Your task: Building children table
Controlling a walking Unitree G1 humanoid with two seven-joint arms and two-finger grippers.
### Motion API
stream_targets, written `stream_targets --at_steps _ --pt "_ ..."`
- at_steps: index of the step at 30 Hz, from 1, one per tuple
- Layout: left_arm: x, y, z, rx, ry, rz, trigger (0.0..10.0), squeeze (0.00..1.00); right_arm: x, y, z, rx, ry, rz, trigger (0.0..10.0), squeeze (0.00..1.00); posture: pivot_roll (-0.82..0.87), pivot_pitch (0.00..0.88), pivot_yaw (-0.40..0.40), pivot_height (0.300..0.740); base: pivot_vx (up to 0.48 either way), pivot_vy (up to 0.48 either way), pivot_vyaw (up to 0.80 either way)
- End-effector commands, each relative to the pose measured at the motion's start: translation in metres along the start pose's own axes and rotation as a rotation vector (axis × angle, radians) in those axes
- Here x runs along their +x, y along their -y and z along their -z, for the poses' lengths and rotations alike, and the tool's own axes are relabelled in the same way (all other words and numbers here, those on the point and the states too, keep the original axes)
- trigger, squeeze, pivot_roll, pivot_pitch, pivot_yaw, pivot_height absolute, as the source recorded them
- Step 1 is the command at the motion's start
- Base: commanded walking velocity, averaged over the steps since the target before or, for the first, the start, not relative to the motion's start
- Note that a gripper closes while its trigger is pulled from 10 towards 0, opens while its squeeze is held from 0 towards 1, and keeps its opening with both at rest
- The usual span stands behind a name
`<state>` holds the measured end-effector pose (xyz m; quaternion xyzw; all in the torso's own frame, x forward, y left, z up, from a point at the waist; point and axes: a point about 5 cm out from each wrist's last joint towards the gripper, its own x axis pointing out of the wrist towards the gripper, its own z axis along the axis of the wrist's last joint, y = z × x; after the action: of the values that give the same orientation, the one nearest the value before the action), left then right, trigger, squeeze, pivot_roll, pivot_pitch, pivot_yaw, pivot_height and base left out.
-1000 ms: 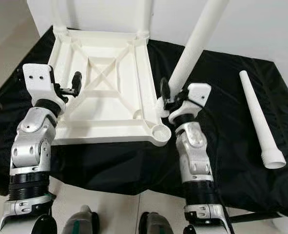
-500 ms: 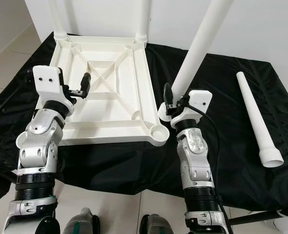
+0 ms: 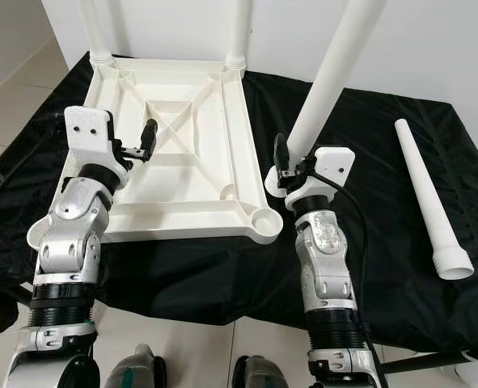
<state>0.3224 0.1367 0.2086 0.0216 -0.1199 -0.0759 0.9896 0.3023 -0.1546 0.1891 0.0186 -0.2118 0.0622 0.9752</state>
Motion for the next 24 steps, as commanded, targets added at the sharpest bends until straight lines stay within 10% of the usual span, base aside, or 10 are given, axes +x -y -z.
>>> stream_targets --at_steps 1,24 --pt "-0.002 -0.005 -0.008 0.006 0.013 -0.088 10.0 0.0 0.0 0.003 -0.011 -0.015 0.033 0.005 10.0 0.0 -0.01 0.0 -0.006 0.74 0.0 0.0 0.0" --pt "-0.002 -0.018 -0.056 0.034 0.134 -0.088 10.0 0.0 0.018 0.001 -0.069 -0.041 0.197 -0.042 10.0 0.0 -0.03 0.018 -0.031 0.74 0.0 0.0 0.0"
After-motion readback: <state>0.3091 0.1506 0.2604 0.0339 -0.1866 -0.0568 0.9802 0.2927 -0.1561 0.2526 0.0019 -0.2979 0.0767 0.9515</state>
